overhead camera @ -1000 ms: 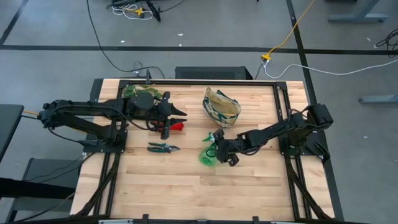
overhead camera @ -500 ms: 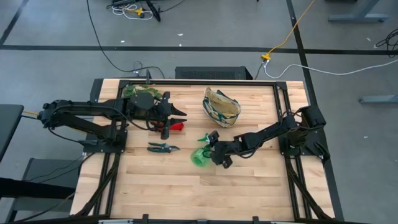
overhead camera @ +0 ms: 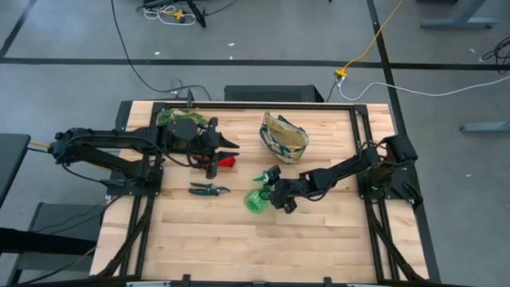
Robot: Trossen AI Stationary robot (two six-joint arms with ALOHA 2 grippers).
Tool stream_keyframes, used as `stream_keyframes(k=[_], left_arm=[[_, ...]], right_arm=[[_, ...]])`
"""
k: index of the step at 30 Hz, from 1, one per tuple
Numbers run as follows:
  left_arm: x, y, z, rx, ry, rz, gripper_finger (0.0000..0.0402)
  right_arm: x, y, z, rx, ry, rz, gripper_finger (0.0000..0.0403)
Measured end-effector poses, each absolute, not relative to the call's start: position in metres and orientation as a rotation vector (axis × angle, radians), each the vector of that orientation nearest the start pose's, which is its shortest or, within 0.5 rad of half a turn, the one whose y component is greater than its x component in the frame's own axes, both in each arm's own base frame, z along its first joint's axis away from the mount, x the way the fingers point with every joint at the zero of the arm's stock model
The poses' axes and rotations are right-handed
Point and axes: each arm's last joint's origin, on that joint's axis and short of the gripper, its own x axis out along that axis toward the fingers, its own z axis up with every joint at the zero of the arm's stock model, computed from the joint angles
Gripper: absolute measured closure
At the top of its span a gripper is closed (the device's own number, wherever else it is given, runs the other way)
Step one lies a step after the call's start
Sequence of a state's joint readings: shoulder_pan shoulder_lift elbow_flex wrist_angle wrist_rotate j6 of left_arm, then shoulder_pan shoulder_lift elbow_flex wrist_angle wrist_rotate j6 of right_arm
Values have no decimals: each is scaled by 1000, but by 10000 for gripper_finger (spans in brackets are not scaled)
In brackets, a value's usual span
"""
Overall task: Pick & Place Garden tools in Gardening bag
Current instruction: Put the green spray bottle into the patterned white gardening bag
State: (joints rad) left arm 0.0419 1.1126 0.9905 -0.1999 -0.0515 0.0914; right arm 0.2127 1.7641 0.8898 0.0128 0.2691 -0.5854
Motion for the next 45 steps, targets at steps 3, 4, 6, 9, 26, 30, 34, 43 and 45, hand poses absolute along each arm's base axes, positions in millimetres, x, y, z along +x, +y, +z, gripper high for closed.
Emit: stream_keyframes(k=[3, 4, 6, 9, 26, 30, 34, 43, 45], left_arm=[[245, 12, 339, 92, 326, 78, 298], [245, 12, 339, 92, 326, 78, 298], [245, 12, 339, 92, 326, 78, 298], [245, 12, 339, 92, 326, 78, 298], [245, 12, 339, 92, 326, 78, 298], [245, 12, 339, 92, 326, 78, 298], [245, 12, 339, 92, 326, 78, 298], [245, 12, 339, 92, 326, 78, 298], [245, 12, 339, 92, 326, 78, 298]], right_arm=[[330, 63, 141, -755, 836, 195, 160], [330, 64, 140, -754, 837, 197, 160], [331, 64, 137, -749, 840, 213, 160], [333, 65, 131, -744, 843, 229, 160], [338, 59, 124, -735, 832, 201, 160], [338, 60, 121, -711, 842, 215, 160], [338, 60, 118, -691, 851, 214, 160], [338, 59, 118, -682, 859, 200, 182], [338, 59, 117, -680, 861, 199, 195]])
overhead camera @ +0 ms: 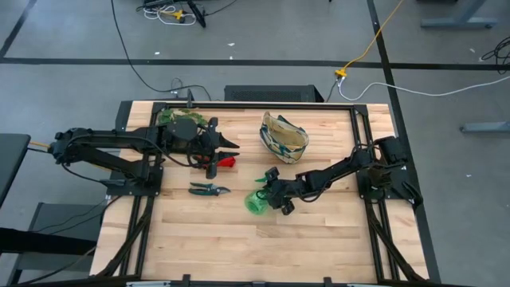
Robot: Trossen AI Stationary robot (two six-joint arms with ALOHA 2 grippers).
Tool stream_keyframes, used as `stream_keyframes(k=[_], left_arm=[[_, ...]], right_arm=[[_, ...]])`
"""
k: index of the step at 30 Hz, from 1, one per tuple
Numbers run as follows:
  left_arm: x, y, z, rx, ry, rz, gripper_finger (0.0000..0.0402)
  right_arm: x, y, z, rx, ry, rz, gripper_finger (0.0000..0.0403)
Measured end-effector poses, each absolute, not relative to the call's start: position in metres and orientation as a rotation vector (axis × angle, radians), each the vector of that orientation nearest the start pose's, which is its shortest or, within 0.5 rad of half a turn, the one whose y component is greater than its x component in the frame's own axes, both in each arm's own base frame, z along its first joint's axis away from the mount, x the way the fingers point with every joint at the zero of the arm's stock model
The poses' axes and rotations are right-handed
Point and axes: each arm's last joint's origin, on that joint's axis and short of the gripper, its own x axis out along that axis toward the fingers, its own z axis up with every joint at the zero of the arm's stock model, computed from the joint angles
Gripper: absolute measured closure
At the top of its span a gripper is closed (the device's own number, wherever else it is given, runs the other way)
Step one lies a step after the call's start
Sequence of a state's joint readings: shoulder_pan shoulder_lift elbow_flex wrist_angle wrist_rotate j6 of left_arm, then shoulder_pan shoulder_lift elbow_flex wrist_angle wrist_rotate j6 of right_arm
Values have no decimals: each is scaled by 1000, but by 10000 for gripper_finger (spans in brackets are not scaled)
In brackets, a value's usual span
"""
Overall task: Pick & Place Garden tools in Gardening bag
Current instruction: Put the green spray bottle into the patterned white gardening bag
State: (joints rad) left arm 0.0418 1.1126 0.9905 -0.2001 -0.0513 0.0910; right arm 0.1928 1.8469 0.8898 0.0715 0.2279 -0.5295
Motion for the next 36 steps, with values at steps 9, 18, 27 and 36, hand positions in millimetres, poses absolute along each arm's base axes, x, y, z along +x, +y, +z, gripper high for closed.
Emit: stream_keyframes(k=[9, 18, 27, 36], left_arm=[[245, 12, 339, 92, 326, 78, 298], [245, 12, 339, 92, 326, 78, 298], [245, 12, 339, 92, 328, 78, 298], [245, 12, 338, 91, 337, 75, 298]], right_arm=[[338, 58, 117, -608, 875, 106, 267], [336, 56, 118, -595, 892, -6, 280], [329, 60, 146, -548, 840, -89, 282], [330, 60, 199, -438, 975, -273, 282]])
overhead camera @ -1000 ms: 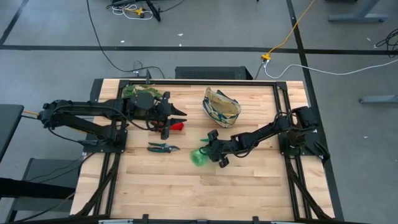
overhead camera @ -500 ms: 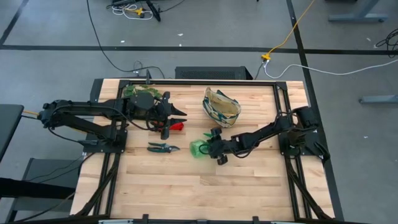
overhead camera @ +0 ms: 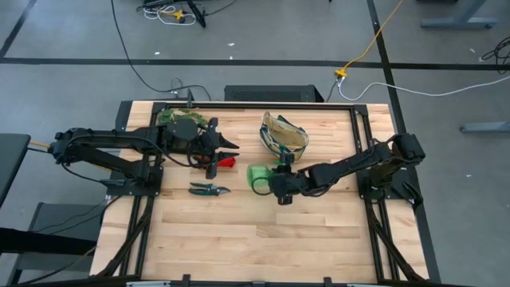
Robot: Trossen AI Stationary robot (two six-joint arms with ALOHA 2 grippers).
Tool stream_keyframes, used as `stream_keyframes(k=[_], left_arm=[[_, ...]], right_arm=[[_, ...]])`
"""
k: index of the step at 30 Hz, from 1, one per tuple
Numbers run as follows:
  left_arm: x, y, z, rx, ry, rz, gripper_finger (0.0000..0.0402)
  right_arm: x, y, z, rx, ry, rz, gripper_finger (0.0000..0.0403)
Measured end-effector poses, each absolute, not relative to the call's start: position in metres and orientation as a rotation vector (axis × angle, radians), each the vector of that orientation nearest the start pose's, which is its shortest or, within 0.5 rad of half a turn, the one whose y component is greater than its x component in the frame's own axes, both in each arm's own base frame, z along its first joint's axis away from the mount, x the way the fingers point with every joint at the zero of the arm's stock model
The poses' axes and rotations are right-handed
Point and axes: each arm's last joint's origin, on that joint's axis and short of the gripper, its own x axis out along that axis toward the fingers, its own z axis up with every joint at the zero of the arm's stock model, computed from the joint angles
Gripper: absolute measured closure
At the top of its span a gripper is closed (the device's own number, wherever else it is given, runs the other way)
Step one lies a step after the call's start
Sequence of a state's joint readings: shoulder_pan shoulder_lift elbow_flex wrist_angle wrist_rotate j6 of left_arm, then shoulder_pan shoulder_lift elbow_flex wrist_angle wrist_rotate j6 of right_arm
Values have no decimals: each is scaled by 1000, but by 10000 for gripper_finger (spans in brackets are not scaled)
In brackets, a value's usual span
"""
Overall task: Pick & Place Garden tools in Gardening bag
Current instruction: Put the green spray bottle into the patterned white gardening bag
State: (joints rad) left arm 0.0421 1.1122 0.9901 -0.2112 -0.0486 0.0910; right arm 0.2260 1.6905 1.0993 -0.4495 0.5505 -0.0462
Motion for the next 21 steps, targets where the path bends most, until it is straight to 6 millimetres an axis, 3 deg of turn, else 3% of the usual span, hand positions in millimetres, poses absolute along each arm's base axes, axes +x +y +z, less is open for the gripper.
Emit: stream_keyframes(k=[9, 15, 21], left_arm=[[245, 12, 338, 90, 344, 74, 298], [244, 12, 336, 90, 359, 73, 298], [244, 12, 336, 90, 366, 73, 298]], right_arm=[[333, 60, 254, -436, 1055, -348, 282], [320, 54, 289, -457, 1162, -484, 282], [305, 44, 307, -418, 1269, -575, 282]])
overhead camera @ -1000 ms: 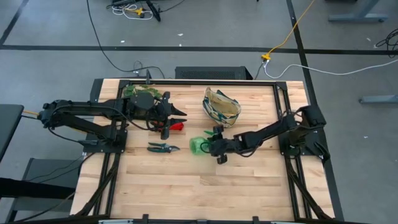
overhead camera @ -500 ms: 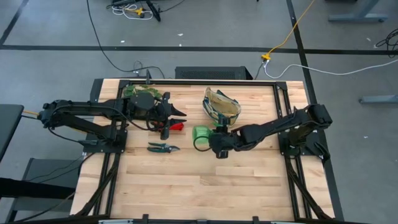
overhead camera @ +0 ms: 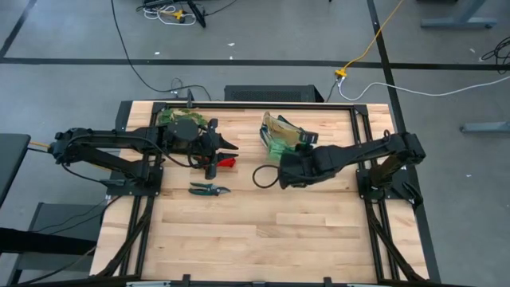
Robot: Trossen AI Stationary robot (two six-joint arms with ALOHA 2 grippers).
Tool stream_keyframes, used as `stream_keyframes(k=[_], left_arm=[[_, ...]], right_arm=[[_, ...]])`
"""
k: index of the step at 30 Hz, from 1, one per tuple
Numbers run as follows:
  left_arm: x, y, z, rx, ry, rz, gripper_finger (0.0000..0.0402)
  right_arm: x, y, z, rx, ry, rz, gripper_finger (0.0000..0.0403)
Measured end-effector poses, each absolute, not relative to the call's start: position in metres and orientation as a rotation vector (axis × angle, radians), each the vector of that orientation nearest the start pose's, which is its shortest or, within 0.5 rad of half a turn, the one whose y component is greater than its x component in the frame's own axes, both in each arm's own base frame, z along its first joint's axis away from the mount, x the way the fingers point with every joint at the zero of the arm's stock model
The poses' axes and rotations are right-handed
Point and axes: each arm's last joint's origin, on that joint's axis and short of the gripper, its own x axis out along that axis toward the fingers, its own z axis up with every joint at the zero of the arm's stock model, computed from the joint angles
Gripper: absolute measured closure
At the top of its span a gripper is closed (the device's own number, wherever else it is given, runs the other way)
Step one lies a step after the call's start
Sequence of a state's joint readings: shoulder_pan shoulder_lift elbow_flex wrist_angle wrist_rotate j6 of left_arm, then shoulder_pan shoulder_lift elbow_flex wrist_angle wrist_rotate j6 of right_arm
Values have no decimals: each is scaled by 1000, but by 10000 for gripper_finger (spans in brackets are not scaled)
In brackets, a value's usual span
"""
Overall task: Pick & Place Garden tools in Gardening bag
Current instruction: Put the green spray bottle into the patterned white gardening bag
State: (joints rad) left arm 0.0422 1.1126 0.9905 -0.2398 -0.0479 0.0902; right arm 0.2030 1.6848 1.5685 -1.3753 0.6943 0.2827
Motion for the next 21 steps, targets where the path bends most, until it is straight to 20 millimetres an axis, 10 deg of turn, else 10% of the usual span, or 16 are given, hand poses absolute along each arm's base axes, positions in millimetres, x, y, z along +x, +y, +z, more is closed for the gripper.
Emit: stream_keyframes(k=[21], left_arm=[[244, 12, 335, 91, 371, 72, 298]], right_arm=[[291, -10, 306, -231, 1505, -685, 282]])
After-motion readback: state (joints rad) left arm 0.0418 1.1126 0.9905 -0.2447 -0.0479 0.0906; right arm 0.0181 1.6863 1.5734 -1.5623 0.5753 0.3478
